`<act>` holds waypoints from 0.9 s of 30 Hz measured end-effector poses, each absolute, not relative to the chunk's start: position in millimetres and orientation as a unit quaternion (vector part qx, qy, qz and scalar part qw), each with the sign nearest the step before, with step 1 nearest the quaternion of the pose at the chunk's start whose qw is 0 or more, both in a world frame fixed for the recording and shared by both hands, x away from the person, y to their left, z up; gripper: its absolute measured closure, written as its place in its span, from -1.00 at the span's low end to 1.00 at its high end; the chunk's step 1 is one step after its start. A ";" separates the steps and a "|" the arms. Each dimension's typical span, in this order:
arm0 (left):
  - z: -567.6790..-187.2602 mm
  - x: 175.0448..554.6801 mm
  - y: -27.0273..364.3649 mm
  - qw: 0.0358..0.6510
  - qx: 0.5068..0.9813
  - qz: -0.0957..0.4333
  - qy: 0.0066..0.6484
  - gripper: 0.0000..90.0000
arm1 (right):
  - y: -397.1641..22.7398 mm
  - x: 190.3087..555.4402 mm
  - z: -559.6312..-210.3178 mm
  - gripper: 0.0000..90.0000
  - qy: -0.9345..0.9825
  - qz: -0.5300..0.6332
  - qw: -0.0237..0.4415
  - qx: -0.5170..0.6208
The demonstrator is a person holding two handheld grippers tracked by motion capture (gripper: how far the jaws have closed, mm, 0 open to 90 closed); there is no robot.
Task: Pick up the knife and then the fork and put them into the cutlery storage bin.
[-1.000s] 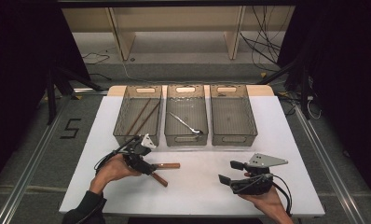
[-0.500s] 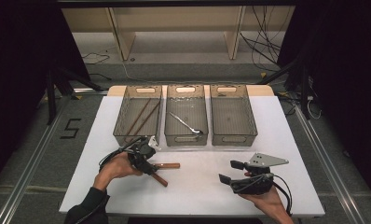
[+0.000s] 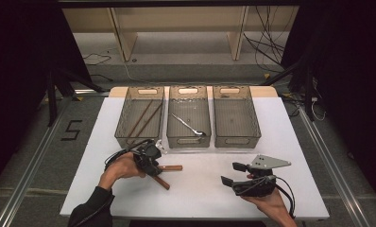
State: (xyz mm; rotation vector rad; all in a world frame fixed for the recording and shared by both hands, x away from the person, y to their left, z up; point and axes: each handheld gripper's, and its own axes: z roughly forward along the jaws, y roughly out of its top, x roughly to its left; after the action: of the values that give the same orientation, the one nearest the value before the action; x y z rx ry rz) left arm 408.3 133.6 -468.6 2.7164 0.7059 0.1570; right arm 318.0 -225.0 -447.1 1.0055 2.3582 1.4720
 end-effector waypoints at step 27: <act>-462.5 404.9 133.6 0.197 0.951 0.066 0.231 0.71 | -224.1 317.6 -445.7 -0.32 0.791 0.502 0.096 0.336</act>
State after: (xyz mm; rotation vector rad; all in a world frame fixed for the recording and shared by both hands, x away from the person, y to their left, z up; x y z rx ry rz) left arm 404.9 133.6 -462.5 2.6620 0.6464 0.1839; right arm 317.6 -224.1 -445.7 0.9950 2.3427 1.4881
